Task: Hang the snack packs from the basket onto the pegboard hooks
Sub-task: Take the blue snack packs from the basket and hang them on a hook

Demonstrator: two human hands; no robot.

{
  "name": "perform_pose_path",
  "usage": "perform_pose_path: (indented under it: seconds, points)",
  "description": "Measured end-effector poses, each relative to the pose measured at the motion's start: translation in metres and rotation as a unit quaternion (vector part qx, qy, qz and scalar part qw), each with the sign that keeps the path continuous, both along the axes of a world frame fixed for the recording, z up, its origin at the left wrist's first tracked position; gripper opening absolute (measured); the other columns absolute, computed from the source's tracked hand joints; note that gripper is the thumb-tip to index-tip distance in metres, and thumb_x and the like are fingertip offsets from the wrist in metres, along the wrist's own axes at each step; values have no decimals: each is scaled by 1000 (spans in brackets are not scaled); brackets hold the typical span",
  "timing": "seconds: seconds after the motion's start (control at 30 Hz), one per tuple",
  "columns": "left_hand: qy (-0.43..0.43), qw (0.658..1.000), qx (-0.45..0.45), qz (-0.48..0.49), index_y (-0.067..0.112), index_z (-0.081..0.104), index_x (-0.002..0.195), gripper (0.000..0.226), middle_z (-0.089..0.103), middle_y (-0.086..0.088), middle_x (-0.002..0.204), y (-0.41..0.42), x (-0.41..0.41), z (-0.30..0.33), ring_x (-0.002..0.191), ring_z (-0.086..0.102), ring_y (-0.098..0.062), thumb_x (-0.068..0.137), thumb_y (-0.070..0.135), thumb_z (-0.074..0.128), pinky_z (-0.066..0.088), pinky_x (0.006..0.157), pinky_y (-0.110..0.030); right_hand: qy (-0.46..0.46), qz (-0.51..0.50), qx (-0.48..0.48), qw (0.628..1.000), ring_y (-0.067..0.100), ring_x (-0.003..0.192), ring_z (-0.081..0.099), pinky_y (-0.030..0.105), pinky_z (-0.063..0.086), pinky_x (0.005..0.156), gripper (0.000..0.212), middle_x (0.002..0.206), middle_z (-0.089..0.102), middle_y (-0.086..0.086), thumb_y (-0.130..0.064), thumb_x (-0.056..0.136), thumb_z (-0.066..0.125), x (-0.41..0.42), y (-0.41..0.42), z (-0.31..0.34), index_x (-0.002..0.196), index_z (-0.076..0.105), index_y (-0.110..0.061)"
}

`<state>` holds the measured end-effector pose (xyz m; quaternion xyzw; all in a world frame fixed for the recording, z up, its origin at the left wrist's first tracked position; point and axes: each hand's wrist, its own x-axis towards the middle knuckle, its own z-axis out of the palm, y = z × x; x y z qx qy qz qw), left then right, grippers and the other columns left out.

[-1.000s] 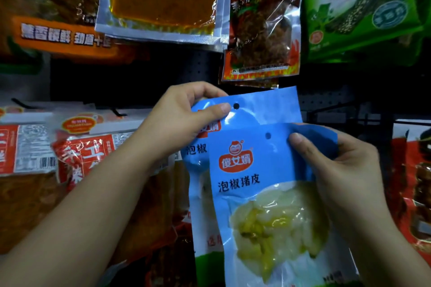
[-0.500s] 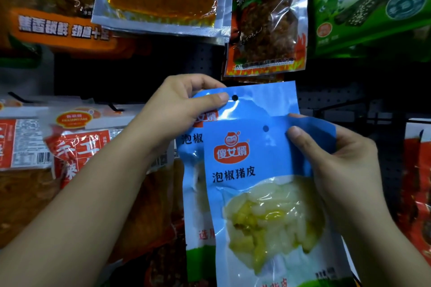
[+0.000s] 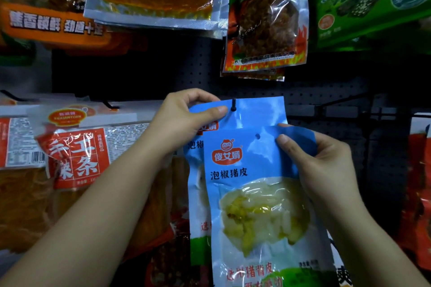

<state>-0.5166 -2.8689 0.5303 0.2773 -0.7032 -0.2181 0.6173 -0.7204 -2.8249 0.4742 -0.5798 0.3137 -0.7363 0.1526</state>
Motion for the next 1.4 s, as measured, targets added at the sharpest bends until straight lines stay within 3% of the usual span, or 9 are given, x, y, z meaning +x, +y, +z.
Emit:
perform_pose_path:
  seconds: [0.27,0.37,0.47,0.6,0.73,0.83,1.0,1.17,1.4]
  points:
    - [82,993,12,87,40,38,119,43,58,15,109,-30,-17,-37,92,62,-2,86,34,65,52,73,-25,30,-77,16,996,5,87,69,24,56,78,19,92,73,-7,-14,87,67,0,-44,4,85,71,-32]
    - [149,984,93,32,29,53,112,24,68,10,104,-48,-25,-47,87,68,-4,90,31,60,53,69,-23,40,-101,35,993,6,85,68,25,56,77,14,92,73,-5,-15,88,66,-5,-67,8,98,74,-20]
    - [158,973,168,-2,21,64,106,15,74,3,97,-68,-30,-50,88,71,-14,92,25,59,56,72,-31,48,-118,43,991,-2,81,62,6,49,67,17,92,70,-6,-15,87,66,-8,-87,11,103,73,-14]
    - [187,964,191,4,13,65,105,15,74,-4,96,-92,-35,-44,84,71,-17,93,18,58,55,56,-23,50,-123,61,989,12,92,66,22,51,78,19,100,72,2,-15,88,65,-11,-107,11,105,72,-10]
    - [187,963,190,27,16,65,93,7,71,1,85,-111,-43,-36,73,68,-11,92,13,58,52,49,-20,49,-129,66,988,-1,73,59,-1,40,53,18,84,68,-7,-13,89,65,-11,-124,10,105,72,-8]
    - [159,970,173,69,21,61,82,15,67,3,80,-122,-45,-31,70,65,-10,94,13,56,50,53,-22,47,-134,78,987,-6,67,54,-3,36,47,20,79,65,-9,-11,89,63,-10,-133,9,107,71,-7]
    - [138,970,174,99,21,60,80,17,66,3,81,-134,-48,-28,76,64,-16,94,14,55,54,69,-28,56,-140,122,981,2,71,58,8,42,52,18,92,70,1,-14,92,61,-11,-140,10,106,71,-10]
    - [144,971,173,84,14,57,101,8,66,-2,97,-132,-50,-33,85,63,-18,94,18,55,49,63,-26,97,-183,154,966,22,91,63,47,54,83,14,93,65,-4,-28,88,65,-19,-130,6,91,72,-15]
    - [88,990,101,43,25,40,125,41,55,17,111,-85,-48,-60,94,53,9,90,31,60,44,75,-12,41,-34,120,991,23,85,71,40,58,79,8,90,74,8,-15,88,66,-21,-86,5,83,71,-18]
